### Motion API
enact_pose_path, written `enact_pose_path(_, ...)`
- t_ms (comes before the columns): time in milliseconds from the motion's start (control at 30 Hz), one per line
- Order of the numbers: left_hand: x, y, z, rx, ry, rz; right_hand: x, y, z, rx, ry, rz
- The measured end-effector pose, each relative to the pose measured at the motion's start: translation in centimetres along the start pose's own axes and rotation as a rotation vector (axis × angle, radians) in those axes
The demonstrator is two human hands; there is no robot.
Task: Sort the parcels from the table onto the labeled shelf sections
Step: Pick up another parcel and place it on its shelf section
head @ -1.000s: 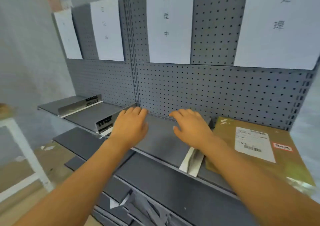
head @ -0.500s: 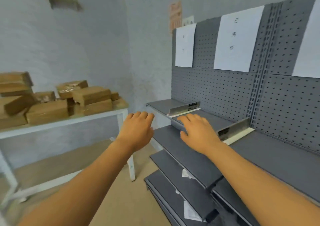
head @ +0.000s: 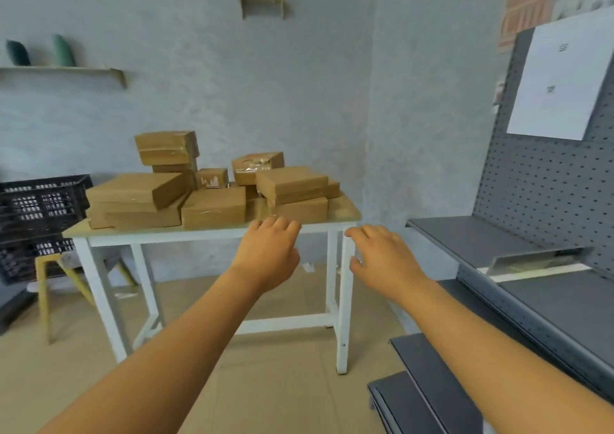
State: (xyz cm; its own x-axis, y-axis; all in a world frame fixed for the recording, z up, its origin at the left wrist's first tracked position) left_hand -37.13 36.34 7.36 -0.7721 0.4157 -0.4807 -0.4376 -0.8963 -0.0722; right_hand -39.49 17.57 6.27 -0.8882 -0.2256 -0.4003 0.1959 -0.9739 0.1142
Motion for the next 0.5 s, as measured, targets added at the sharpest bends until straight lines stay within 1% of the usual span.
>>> enact_pose_path(200, -6.1, -7.9, -2.6, -0.085, 0.007, 0.091, -12.1, -1.1, -3.9, -0.077, 0.039, 0.087)
enact_pose_path(367, -9.5, -14.5, -4.4, -0.135, -0.008, 0.158, -20.2, -4.4, -6.8, -0.105, 0.056, 0.180)
enact_pose_path(500, -12.7, -19.2, -6.5, -0.116, -0.001, 0.177, -25.9, -6.4, -9.2, -0.092, 0.079, 0.214)
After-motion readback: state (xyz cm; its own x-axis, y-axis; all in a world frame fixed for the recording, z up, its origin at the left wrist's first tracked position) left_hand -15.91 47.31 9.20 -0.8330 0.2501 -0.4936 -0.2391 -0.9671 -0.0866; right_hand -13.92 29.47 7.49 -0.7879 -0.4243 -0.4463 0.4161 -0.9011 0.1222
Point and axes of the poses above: each hand's wrist, its own x-axis away from the middle knuckle, its own z-axis out of the back of the hand, y = z × x, the point moved 5 cm from there along -x, towards the middle knuckle, and after that the axes turned 7 degrees about x, right-handed, at the moved point
